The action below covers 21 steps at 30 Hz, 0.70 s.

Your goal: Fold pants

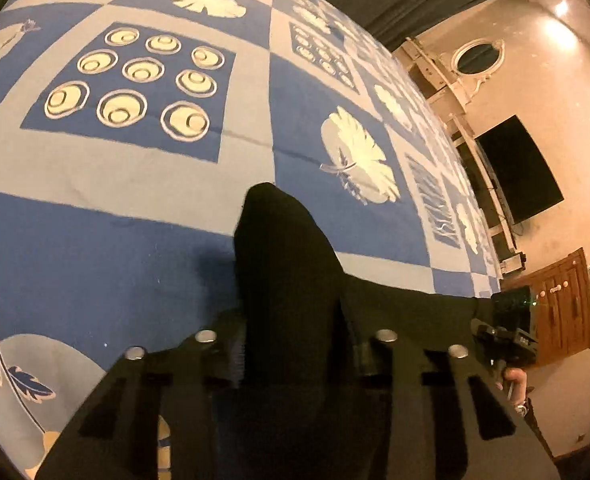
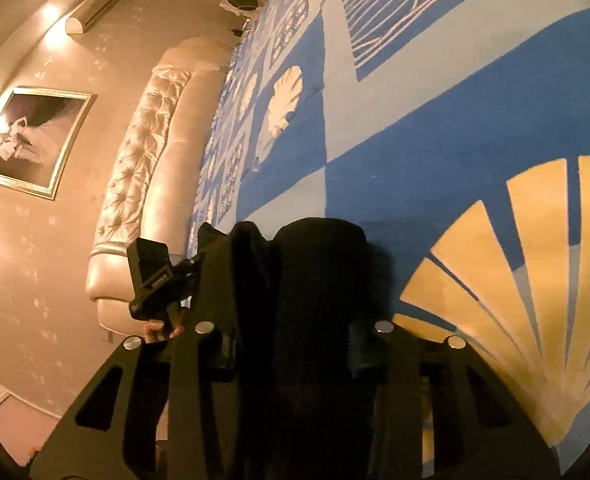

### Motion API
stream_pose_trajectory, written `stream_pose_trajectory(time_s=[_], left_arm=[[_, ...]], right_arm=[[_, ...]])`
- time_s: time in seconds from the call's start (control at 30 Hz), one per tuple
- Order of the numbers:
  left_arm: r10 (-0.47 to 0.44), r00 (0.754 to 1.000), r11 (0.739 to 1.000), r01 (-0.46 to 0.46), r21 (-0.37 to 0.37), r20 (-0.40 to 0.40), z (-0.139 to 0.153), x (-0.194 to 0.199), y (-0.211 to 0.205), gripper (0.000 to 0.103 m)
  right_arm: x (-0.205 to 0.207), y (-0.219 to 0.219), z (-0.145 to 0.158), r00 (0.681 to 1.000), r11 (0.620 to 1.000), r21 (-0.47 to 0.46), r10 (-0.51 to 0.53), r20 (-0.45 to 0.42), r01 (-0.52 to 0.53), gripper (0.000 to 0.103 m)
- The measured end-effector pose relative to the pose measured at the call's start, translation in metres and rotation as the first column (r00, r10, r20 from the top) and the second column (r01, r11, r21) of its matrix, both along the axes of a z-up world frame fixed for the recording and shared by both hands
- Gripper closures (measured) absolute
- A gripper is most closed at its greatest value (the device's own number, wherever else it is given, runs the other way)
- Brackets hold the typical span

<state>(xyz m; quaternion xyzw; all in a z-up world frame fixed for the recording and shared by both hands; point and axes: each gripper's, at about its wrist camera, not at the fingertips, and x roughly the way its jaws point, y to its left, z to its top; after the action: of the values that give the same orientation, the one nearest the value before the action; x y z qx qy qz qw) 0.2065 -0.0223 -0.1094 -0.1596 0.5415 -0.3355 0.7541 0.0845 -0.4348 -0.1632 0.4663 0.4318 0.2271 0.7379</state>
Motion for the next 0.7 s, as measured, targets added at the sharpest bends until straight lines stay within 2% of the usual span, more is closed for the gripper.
stream_pose_trajectory(time_s=[0.1, 0.27, 0.53, 0.7], left_arm=[[0.01, 1.0, 0.999, -0.01, -0.033, -0.002, 0.005, 0.005, 0.004, 0.074], [0.03, 0.998, 0.999, -0.029, -0.017, 0.054, 0.017, 0.018, 0.003, 0.074], [0.065, 0.998, 0.998, -0.064, -0.022, 0.011, 0.007, 0.055, 0.002, 0.074], [0.062, 0.998, 0.998, -0.062, -0.033, -0.004, -0.003, 0.059, 0.002, 0.071]], right_arm=[[0.005, 0.0, 0.006, 1.0, 1.0, -0.006, 0.002, 0.03, -0.002, 0.071], [0.02, -0.002, 0.006, 0.999, 1.0, 0.003, -0.012, 0.051, 0.012, 0.071], [0.053, -0.002, 0.001, 0.998, 0.999, 0.027, -0.032, 0.058, 0.03, 0.071], [0.054, -0.007, -0.012, 0.998, 0.996, 0.07, -0.051, 0.048, 0.048, 0.072]])
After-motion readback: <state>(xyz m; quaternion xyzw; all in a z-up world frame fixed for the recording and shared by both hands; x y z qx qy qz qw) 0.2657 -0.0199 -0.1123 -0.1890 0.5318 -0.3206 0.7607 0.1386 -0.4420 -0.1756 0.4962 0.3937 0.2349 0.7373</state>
